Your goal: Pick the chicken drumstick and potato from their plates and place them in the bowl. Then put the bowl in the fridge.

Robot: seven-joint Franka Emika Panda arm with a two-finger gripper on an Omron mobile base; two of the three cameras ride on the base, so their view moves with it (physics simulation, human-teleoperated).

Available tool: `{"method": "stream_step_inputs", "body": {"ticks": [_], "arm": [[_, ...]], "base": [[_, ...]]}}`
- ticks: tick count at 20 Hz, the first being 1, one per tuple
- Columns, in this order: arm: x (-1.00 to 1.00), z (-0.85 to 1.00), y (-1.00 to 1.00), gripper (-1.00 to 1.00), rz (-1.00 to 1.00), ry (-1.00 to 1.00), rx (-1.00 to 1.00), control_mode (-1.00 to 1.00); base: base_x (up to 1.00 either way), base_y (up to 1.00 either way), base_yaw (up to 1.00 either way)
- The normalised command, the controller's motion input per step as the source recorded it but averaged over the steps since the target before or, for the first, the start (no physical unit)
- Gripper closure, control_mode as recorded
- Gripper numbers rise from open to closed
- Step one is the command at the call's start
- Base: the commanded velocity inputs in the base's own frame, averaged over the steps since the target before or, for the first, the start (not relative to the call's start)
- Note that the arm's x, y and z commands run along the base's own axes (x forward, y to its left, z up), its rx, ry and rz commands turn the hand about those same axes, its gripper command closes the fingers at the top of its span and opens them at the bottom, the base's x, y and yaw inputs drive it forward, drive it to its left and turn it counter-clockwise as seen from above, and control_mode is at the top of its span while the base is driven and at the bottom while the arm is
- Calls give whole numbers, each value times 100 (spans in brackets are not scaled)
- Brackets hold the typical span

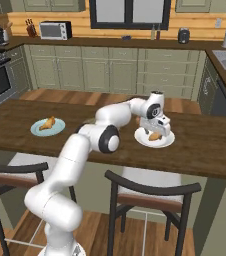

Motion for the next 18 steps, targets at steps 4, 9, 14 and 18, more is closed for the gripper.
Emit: {"method": "stream_step_inputs", "body": {"ticks": [4,9,14,18], "arm": [[4,-27,0,100,0,0,-4,-100],[-13,-28,0,100,0,0,-1,-100],[-32,17,5,100,1,-8,0,-100],[-79,82,40,100,12,-20,0,-100]], "base": [[0,0,0],[0,0,0],[0,0,0],[0,0,0]]}}
